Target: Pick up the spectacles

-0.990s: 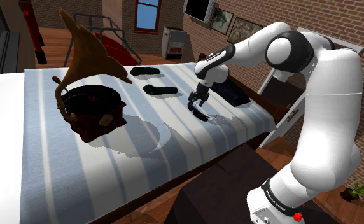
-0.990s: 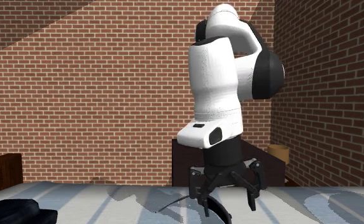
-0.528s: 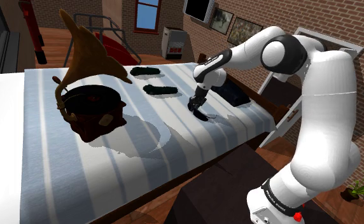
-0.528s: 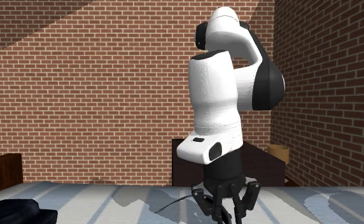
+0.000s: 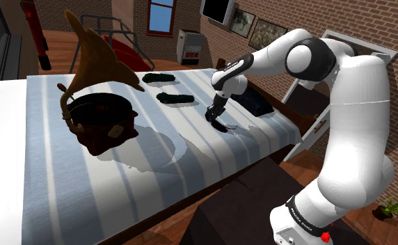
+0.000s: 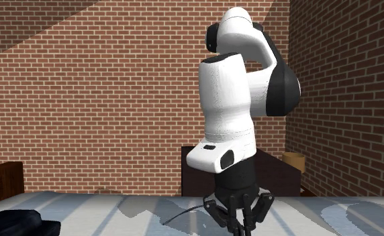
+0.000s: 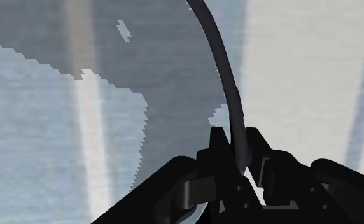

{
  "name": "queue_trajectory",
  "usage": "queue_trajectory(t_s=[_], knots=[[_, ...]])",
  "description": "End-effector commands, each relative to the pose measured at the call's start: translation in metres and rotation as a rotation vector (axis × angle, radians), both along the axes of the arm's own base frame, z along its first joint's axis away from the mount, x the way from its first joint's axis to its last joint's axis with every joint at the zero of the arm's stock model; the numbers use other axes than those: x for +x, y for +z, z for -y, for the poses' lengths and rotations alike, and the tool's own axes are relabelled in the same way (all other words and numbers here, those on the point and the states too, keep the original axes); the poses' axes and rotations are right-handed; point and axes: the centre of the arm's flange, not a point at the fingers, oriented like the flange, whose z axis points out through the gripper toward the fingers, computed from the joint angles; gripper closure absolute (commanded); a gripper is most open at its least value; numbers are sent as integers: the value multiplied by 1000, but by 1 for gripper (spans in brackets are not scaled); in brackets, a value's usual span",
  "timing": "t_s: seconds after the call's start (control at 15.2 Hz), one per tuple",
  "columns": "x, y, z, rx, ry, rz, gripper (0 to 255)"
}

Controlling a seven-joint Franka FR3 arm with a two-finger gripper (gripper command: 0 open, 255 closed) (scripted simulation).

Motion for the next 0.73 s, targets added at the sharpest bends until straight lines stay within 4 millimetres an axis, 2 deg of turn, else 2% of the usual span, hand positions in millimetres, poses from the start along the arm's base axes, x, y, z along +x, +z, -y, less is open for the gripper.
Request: queue_trajectory(t_s=[0.0,0.66], knots=[[0,5,0,0,0,-1,255],[0,58,0,0,0,-1,255]])
